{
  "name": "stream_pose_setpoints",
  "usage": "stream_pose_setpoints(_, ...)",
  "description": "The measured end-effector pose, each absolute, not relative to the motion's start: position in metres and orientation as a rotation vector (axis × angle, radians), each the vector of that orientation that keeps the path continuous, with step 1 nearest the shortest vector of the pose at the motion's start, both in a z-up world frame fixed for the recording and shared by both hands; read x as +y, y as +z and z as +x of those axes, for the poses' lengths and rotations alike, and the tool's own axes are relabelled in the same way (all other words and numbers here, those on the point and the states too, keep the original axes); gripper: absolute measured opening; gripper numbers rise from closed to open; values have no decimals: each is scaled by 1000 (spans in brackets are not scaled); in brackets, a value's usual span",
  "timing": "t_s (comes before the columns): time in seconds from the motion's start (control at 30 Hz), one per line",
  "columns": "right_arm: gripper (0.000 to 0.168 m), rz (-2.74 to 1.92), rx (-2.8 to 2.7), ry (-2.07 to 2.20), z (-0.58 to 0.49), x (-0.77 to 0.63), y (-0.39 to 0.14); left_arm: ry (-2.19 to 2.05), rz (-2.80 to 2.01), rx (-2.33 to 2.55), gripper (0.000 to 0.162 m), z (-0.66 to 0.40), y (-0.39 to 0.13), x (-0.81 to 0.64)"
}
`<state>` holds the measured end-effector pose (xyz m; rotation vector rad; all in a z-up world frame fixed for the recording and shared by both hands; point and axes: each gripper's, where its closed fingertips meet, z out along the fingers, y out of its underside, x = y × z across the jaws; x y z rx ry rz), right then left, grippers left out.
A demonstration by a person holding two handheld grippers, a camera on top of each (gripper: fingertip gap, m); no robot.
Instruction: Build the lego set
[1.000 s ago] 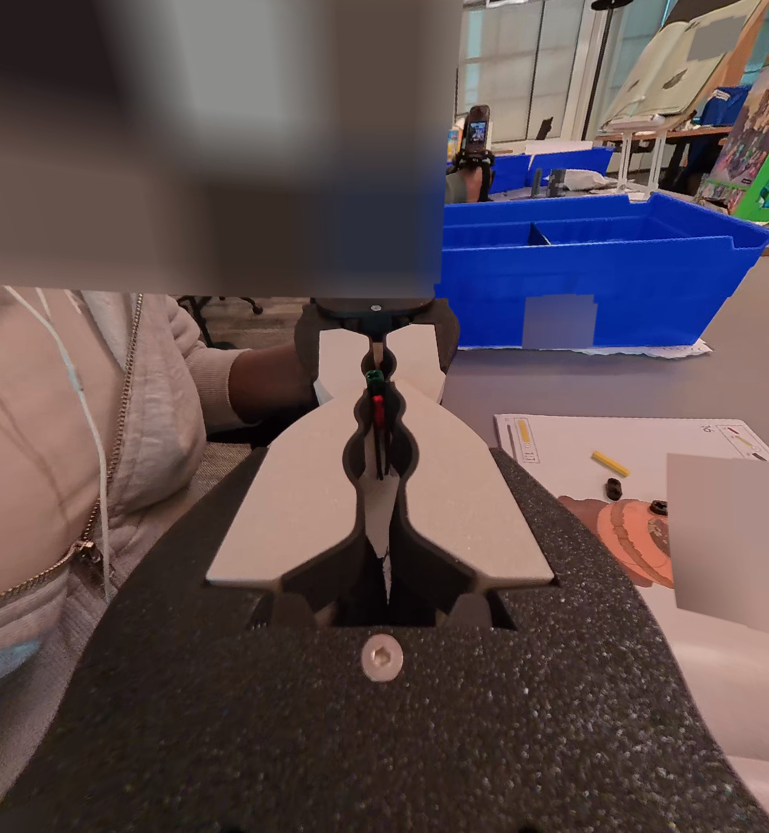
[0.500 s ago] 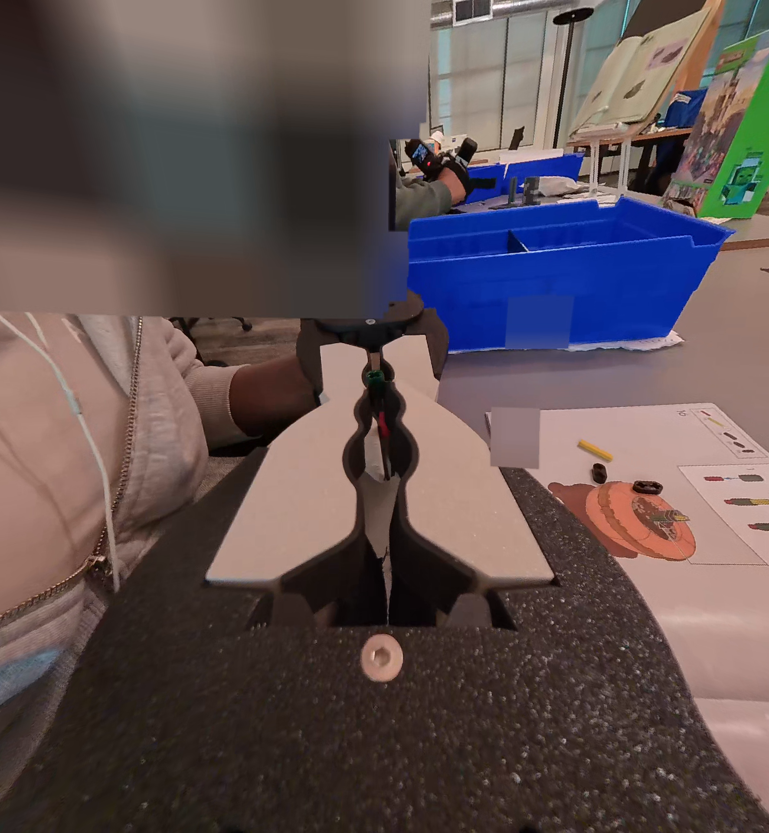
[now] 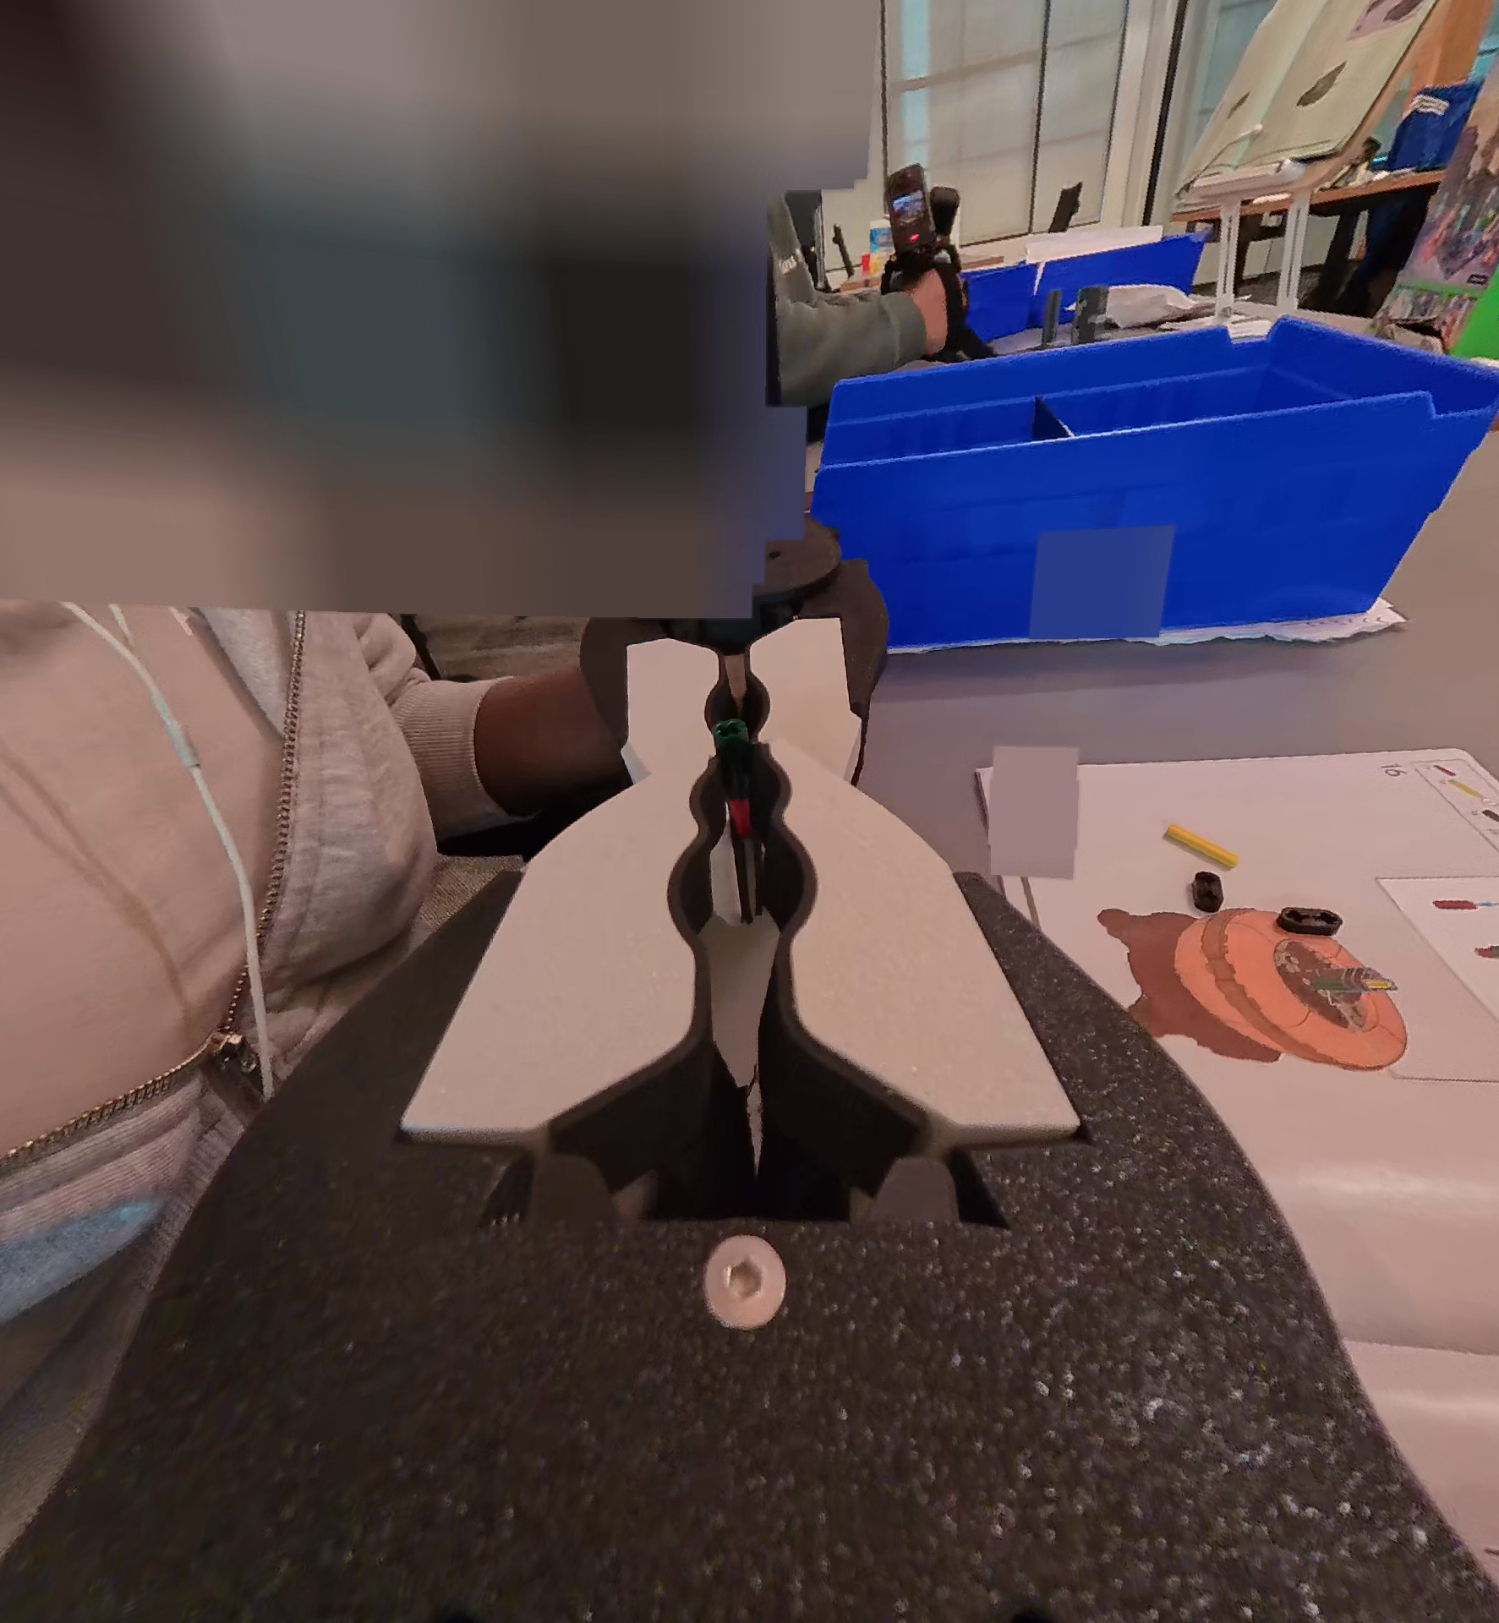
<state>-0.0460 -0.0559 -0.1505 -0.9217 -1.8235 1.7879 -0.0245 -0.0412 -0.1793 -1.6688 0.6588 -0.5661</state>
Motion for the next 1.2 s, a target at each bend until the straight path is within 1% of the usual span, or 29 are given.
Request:
stream_pose_setpoints(0.1, 5, -935, -1780, 1846, -45, -54, -154, -543, -1686, 665, 1, -24, -182, -41)
stream_pose_setpoints(0.4, 5, -917, -1657, 1828, -46, -46, -153, -579, -1693, 599, 1, -30, -179, -38)
stream_pose_setpoints(1.2, 5, -939, -1679, 1778, -44, -47, -156, -540, -1727, 615, 0, -31, -185, -37)
